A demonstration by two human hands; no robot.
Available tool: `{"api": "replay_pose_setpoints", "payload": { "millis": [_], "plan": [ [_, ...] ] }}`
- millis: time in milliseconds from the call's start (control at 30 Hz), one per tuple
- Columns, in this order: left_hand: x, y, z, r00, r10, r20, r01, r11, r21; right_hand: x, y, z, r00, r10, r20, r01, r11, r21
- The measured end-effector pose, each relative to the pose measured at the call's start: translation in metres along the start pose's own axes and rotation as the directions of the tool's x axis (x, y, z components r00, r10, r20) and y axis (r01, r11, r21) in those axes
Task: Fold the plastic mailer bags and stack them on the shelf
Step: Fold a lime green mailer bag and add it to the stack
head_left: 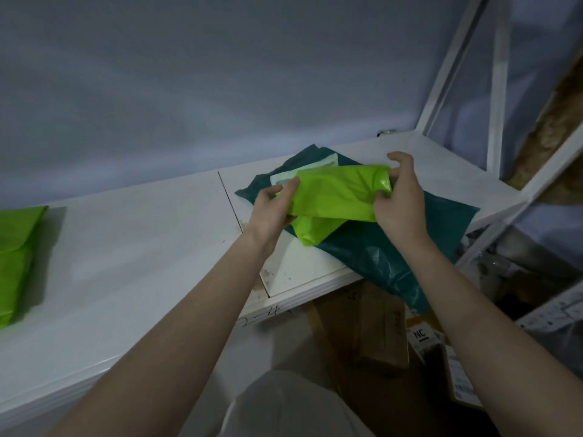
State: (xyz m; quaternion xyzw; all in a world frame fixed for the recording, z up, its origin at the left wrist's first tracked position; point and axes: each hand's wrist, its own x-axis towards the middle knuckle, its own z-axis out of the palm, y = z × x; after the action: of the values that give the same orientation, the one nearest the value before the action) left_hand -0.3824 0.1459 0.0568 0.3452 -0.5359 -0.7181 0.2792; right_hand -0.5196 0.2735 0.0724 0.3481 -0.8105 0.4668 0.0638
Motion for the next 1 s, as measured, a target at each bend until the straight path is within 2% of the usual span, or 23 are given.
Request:
{"api": "replay_pose_setpoints", "payload": {
  "millis": [100, 200, 400, 500, 633, 733, 833, 900, 1000],
  "plan": [
    [-0.006, 0.017, -0.012, 0.998, -0.012, 0.056, 0.018, 0.994, -0.105, -0.001, -0.025, 0.0, 0.995, -0.085, -0.06, 0.084, 0.996, -0.025],
    [-0.024, 0.039, -0.034, 0.995, 0.031, 0.097, -0.018, 0.992, -0.126, -0.009, -0.062, 0.008, 0.987, -0.154, -0.036, 0.157, 0.978, 0.135],
    [-0.05, 0.064, -0.116, 0.955, 0.298, -0.009, -0.298, 0.953, -0.045, -0.032, -0.126, 0.052, 0.961, -0.273, -0.044, 0.272, 0.905, 0.326],
    [-0.062, 0.063, -0.165, 0.945, 0.322, -0.06, -0.322, 0.947, 0.007, -0.05, -0.146, 0.086, 0.96, -0.257, 0.108, 0.196, 0.898, 0.394],
    [-0.075, 0.045, -0.216, 0.962, 0.2, -0.185, -0.205, 0.979, -0.011, -0.081, -0.151, 0.135, 0.929, -0.129, 0.347, -0.045, 0.891, 0.453],
    [-0.08, 0.027, -0.243, 0.964, 0.092, -0.25, -0.101, 0.995, -0.025, -0.099, -0.143, 0.164, 0.856, -0.033, 0.516, -0.166, 0.927, 0.335],
    [-0.084, 0.013, -0.265, 0.963, 0.035, -0.267, -0.037, 0.999, -0.004, -0.109, -0.134, 0.187, 0.753, 0.002, 0.658, -0.128, 0.981, 0.144],
    [-0.087, 0.007, -0.275, 0.963, -0.003, -0.268, 0.013, 0.999, 0.036, -0.11, -0.132, 0.192, 0.718, -0.006, 0.696, -0.062, 0.995, 0.072],
    [-0.088, -0.003, -0.29, 0.963, -0.101, -0.249, 0.12, 0.991, 0.064, -0.105, -0.133, 0.194, 0.702, -0.114, 0.703, 0.192, 0.981, -0.033]
  ]
}}
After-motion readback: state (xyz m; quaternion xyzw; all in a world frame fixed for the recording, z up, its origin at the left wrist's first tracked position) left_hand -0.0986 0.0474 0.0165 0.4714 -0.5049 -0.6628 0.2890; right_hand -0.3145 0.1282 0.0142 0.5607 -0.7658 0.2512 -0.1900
